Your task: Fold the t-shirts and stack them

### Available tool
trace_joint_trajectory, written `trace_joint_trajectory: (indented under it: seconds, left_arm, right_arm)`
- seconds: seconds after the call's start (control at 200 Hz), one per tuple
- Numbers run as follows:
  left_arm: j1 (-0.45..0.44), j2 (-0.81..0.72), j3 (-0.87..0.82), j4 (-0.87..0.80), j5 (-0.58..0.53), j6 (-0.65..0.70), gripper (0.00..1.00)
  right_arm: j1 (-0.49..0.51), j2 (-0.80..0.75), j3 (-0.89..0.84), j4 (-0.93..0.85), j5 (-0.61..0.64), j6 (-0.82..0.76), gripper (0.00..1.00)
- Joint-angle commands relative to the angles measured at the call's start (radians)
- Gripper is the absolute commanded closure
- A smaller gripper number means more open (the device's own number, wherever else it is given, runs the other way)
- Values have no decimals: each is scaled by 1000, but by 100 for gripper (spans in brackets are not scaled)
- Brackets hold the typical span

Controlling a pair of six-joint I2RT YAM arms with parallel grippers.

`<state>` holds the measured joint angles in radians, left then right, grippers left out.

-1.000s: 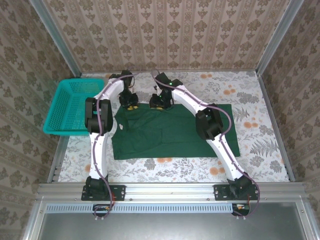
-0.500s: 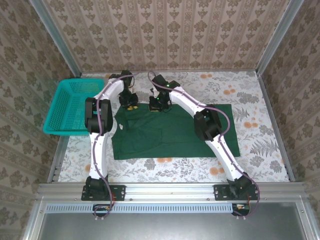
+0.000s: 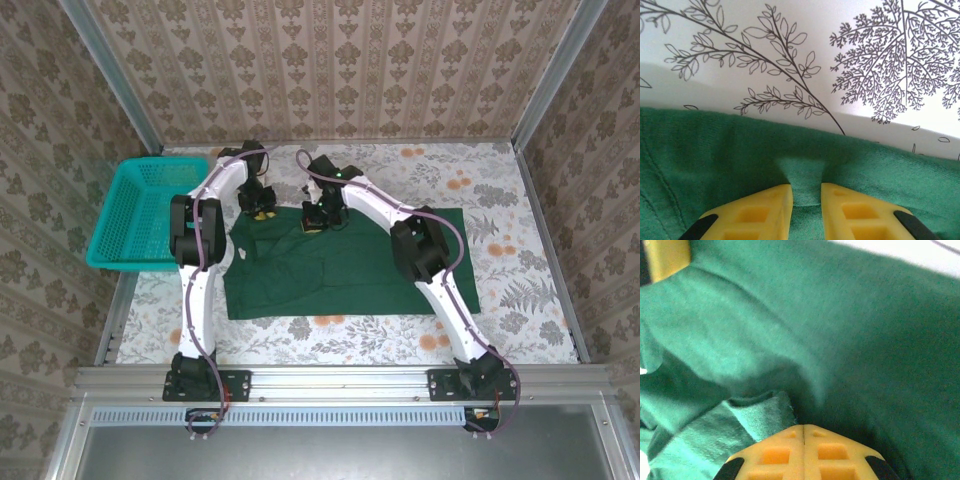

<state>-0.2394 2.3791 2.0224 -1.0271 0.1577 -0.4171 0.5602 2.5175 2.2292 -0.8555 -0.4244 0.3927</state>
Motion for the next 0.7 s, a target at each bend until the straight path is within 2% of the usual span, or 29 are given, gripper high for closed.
trace_joint_trajectory:
  seconds: [0.0, 0.39, 0.695]
  left_arm:
    - [16, 61, 6, -36, -44, 23, 77]
    - [32, 71, 19, -43, -52, 28, 77]
    - [32, 72, 29, -42, -46, 31, 76]
  right_arm:
    - [5, -87, -60, 8, -53, -52, 100]
    - [0, -188, -273, 48, -43, -150, 99]
    - [-35, -299, -453, 105, -24, -169, 79]
